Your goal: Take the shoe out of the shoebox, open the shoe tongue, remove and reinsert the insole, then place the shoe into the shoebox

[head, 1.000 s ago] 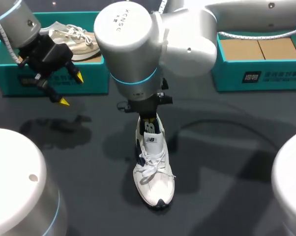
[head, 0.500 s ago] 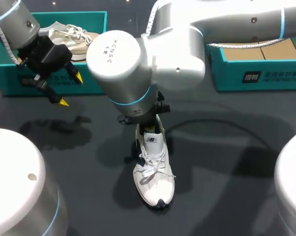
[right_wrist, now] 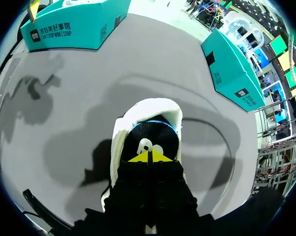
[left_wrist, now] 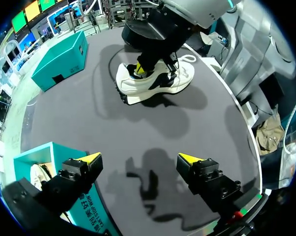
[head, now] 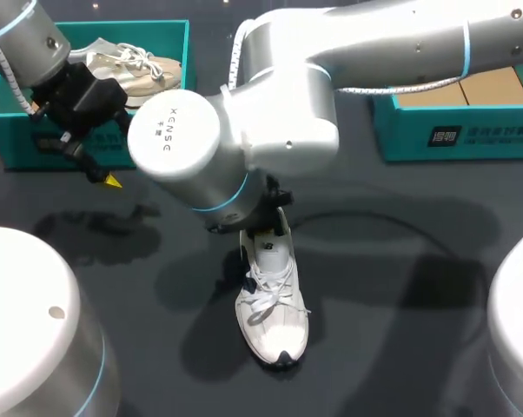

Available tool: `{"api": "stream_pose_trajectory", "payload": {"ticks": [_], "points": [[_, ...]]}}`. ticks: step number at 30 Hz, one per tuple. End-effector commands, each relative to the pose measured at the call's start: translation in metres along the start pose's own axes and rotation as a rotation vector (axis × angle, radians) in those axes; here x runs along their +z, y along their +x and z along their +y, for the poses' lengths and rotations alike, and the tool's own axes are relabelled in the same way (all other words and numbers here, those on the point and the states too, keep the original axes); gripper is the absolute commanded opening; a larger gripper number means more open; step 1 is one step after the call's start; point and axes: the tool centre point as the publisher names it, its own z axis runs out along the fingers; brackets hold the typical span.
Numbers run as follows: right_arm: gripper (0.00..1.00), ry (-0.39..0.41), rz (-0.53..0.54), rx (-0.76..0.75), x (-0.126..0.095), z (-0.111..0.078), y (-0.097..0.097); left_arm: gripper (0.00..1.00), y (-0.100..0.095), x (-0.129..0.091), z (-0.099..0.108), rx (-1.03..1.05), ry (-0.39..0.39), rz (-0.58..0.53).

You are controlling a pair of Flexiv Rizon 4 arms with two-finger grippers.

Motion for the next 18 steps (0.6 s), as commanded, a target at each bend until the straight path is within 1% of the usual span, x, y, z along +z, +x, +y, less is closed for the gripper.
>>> {"api": "stream_pose_trajectory", "payload": {"ticks": [1, 4, 6, 8, 11, 14, 18], "points": [[0.0, -0.062, -0.051, 0.369, 0.02, -0.01, 0.012, 1.0, 0.001, 0.0, 0.0, 0.0, -0.002, -0.001], [0.0, -0.058, -0.039, 0.363, 0.022, -0.013, 0.013, 1.0, 0.001, 0.0, 0.0, 0.0, -0.002, -0.001], [0.0, -0.076, -0.05, 0.36, 0.013, -0.014, 0.012, 1.0, 0.001, 0.0, 0.0, 0.0, -0.002, -0.001], [0.0, -0.116, -0.081, 0.353, -0.003, -0.014, 0.01, 1.0, 0.001, 0.0, 0.0, 0.0, -0.002, -0.001], [0.0, -0.15, -0.121, 0.343, -0.016, -0.012, 0.006, 1.0, 0.001, 0.0, 0.0, 0.0, -0.002, -0.001], [0.0, -0.144, -0.183, 0.337, -0.018, -0.009, 0.003, 1.0, 0.001, 0.0, 0.0, 0.0, -0.002, -0.001], [0.0, -0.121, -0.245, 0.329, -0.012, -0.007, -0.003, 1.0, 0.001, 0.0, 0.0, 0.0, -0.002, -0.001]]}}
